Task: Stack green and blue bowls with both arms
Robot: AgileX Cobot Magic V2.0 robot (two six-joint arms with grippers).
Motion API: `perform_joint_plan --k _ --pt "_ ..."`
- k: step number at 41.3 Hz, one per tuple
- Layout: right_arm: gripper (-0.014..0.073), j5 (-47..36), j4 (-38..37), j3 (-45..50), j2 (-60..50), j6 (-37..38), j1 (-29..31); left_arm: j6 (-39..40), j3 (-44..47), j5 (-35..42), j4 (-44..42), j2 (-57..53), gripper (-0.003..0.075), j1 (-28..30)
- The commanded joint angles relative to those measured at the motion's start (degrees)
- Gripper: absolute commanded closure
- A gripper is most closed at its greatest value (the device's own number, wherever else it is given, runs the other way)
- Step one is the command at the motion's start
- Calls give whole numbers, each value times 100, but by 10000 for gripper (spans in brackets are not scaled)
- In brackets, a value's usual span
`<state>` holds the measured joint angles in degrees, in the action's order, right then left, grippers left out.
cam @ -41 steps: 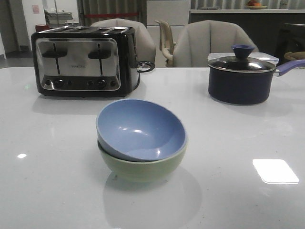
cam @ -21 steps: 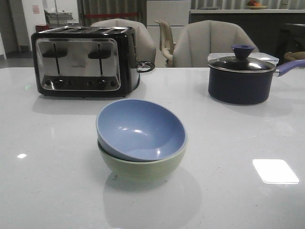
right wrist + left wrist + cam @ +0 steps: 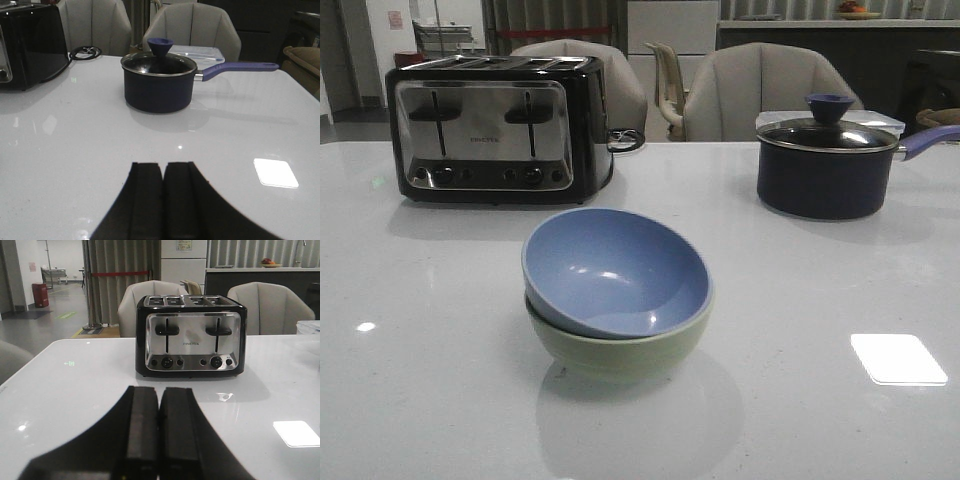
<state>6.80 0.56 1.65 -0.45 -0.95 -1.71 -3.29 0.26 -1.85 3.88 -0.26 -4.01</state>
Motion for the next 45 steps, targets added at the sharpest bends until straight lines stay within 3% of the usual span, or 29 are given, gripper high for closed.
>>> perform_joint_plan --k 1,45 --pt "559 -759 83 -11 -136 -30 25 21 119 482 56 -115 618 -8" --pt "559 -716 160 -11 -136 -30 145 21 119 482 56 -115 618 -8"
